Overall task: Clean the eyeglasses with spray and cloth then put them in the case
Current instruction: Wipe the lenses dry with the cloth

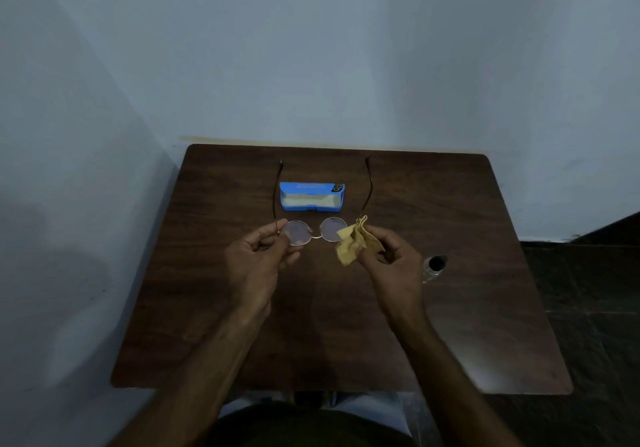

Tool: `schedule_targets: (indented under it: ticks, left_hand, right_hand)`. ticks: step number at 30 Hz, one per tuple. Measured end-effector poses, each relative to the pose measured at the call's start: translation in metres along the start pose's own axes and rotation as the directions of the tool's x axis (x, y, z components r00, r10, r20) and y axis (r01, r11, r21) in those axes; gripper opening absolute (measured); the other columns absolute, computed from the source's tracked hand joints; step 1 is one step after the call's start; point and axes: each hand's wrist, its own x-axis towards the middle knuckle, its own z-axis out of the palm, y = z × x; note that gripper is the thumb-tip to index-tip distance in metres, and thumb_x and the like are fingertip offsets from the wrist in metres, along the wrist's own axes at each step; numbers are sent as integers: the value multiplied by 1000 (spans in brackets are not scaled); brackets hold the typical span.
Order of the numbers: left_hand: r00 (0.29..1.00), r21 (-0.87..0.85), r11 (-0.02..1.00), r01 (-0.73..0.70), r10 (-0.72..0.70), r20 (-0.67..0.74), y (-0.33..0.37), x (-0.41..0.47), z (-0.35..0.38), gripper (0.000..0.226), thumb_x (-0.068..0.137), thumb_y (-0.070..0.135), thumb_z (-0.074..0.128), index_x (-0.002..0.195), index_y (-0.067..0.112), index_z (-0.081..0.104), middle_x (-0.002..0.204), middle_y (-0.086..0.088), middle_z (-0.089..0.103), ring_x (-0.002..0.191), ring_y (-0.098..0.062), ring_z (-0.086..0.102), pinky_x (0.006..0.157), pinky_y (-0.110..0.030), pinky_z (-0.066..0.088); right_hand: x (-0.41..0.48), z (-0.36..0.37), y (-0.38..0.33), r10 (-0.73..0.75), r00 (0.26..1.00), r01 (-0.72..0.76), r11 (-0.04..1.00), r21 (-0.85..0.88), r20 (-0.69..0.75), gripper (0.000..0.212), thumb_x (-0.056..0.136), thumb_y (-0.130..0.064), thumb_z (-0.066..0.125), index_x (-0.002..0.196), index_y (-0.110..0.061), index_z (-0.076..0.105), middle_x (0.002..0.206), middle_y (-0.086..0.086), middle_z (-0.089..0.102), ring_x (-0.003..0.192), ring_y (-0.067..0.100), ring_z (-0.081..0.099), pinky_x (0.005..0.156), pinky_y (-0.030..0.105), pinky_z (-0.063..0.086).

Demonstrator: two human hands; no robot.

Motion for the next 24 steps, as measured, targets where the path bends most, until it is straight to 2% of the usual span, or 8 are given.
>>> schedule_targets:
  ticks: [3, 5, 7, 10, 13, 17, 21, 24]
  left_hand:
    - [1000, 27, 1000, 6, -6, 0, -1, 1, 0, 27, 95, 2, 72, 121, 10, 75, 104, -17, 79, 93, -27, 80, 67, -24, 63]
    - [1000, 25, 1000, 12, -13, 20, -3, 0, 0, 24, 95, 0, 71, 118, 8, 75, 104, -20, 79, 91, -27, 79, 67, -24, 63]
    - [999, 42, 999, 16, -17, 30, -5, 0, 0, 24, 95, -1, 70, 117, 8, 76, 103, -20, 79, 89, -27, 79, 67, -25, 63]
    - [999, 76, 997, 13, -16, 31, -7, 0, 0, 25, 95, -1, 71, 117, 9, 76, 102, -18, 79, 88, -27, 80, 67, -25, 64]
    - [1000, 64, 998, 6, -8, 25, -6, 1, 1, 23, 94, 0, 73, 115, 8, 76, 101, -18, 79, 84, -24, 80, 66, -24, 63]
    - [998, 87, 995, -50, 48, 29, -2, 2, 1, 24, 92, 2, 76, 116, 6, 76, 97, -16, 80, 86, -26, 80, 69, -27, 65]
    - [996, 117, 989, -92, 89, 30, -4, 2, -3, 26, 92, -3, 75, 116, 5, 77, 95, -15, 80, 86, -27, 80, 70, -29, 65]
    - [995, 119, 988, -101, 98, 28, -5, 1, -3, 26, 91, -3, 76, 115, 5, 77, 92, -13, 80, 83, -25, 80, 68, -26, 64]
  right_hand:
    - [1, 2, 6, -23, 1000, 22, 997, -80, -11, 39, 81, -26, 83, 119, -23, 75, 113, -3, 77, 107, 20, 73, 93, 47, 59]
    - [4, 2, 8, -3, 1000, -2, 989, -147, -30, 39, 80, -35, 81, 117, -25, 75, 110, -5, 76, 104, 17, 72, 89, 50, 60]
    - [7, 4, 9, -11, 999, 1, 983, -182, -52, 27, 83, -28, 83, 108, -28, 76, 104, -7, 76, 98, 15, 72, 86, 49, 60]
    - [10, 6, 5, -78, 994, 60, 973, -223, -72, 25, 85, -14, 83, 98, -33, 75, 99, -10, 71, 93, 7, 68, 81, 34, 57]
    - [13, 7, -2, -116, 991, 96, 964, -249, -67, 23, 86, -14, 82, 97, -32, 75, 103, -6, 66, 94, 0, 64, 77, 19, 53]
    - [16, 9, -18, -176, 980, 151, 959, -242, -89, 18, 88, -11, 80, 99, -25, 75, 105, 2, 65, 93, -2, 62, 75, 12, 50]
    - [23, 8, -36, -224, 967, 196, 959, -206, -122, 15, 90, -13, 79, 102, -19, 74, 104, 3, 66, 90, 1, 64, 74, 14, 51]
    - [32, 8, -50, -229, 962, 205, 965, -161, -150, 15, 90, -17, 80, 104, -14, 75, 103, 5, 68, 91, 12, 68, 73, 22, 56]
